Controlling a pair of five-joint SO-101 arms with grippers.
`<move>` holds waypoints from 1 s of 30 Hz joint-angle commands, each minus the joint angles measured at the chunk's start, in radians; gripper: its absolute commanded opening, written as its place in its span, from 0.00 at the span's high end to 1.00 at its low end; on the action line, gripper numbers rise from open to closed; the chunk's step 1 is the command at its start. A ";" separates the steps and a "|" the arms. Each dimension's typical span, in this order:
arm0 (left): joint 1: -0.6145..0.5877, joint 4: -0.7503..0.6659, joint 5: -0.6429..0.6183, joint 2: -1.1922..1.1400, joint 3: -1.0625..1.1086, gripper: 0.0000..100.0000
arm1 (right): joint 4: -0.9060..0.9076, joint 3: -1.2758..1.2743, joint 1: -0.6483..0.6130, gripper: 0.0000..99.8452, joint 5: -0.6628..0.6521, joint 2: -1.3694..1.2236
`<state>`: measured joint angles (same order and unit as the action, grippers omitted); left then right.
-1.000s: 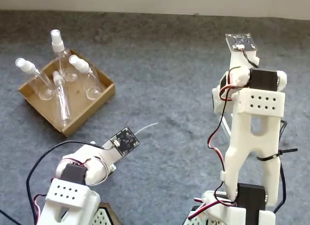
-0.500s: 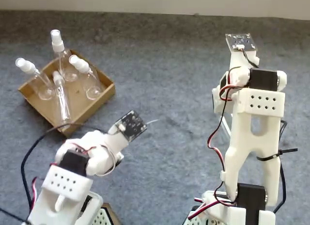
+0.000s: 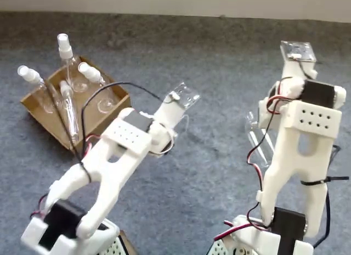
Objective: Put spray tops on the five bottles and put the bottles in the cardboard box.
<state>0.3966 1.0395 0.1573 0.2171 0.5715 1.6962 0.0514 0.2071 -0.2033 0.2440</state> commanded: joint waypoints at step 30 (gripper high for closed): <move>0.027 0.678 -0.011 -0.229 -0.863 0.76 | -0.298 -0.332 0.332 0.99 -0.011 0.042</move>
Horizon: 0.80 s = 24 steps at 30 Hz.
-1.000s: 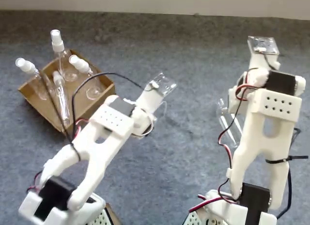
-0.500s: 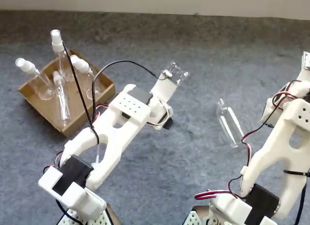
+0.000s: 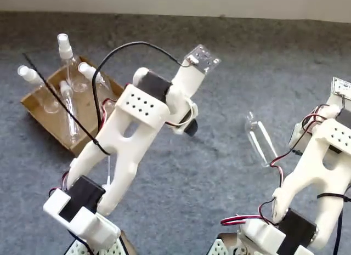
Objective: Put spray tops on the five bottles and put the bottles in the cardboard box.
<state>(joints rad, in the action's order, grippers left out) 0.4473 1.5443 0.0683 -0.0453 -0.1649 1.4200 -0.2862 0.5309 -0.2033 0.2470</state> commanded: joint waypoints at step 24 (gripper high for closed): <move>-0.245 0.203 0.132 0.068 -0.077 0.76 | -0.022 0.005 0.007 0.99 -0.009 0.039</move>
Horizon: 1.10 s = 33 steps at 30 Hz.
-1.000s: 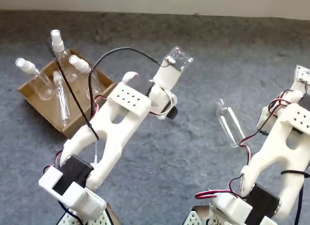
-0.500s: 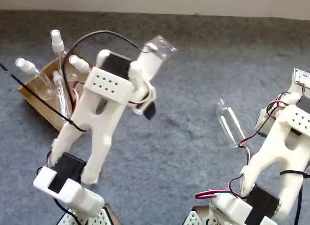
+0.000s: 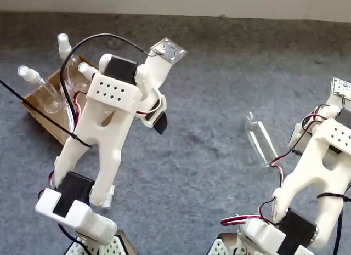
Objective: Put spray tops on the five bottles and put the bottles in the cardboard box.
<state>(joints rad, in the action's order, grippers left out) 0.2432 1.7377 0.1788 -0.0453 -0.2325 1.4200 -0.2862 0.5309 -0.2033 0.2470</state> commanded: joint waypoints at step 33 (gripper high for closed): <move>-0.395 0.002 0.104 0.585 0.924 0.76 | -0.013 0.004 -0.217 0.99 -0.002 0.041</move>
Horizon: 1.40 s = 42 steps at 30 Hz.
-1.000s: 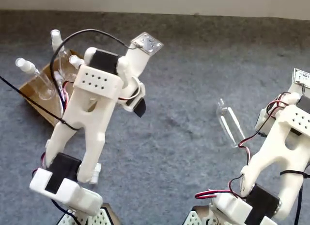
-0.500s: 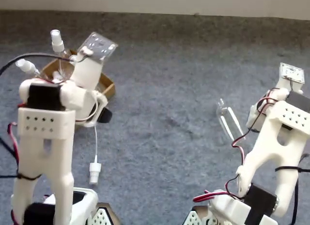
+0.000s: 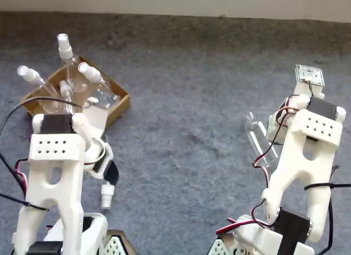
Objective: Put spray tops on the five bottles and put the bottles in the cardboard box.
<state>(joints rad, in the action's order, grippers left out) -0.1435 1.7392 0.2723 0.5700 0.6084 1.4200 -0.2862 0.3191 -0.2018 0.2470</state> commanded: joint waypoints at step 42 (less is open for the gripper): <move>0.406 -0.448 0.005 -0.053 0.125 0.99 | -0.022 -0.031 0.096 0.99 -0.009 0.041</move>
<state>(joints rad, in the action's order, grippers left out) 0.2294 1.2758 0.2739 0.5178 0.8784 1.4185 -0.3353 0.3621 -0.2018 0.2470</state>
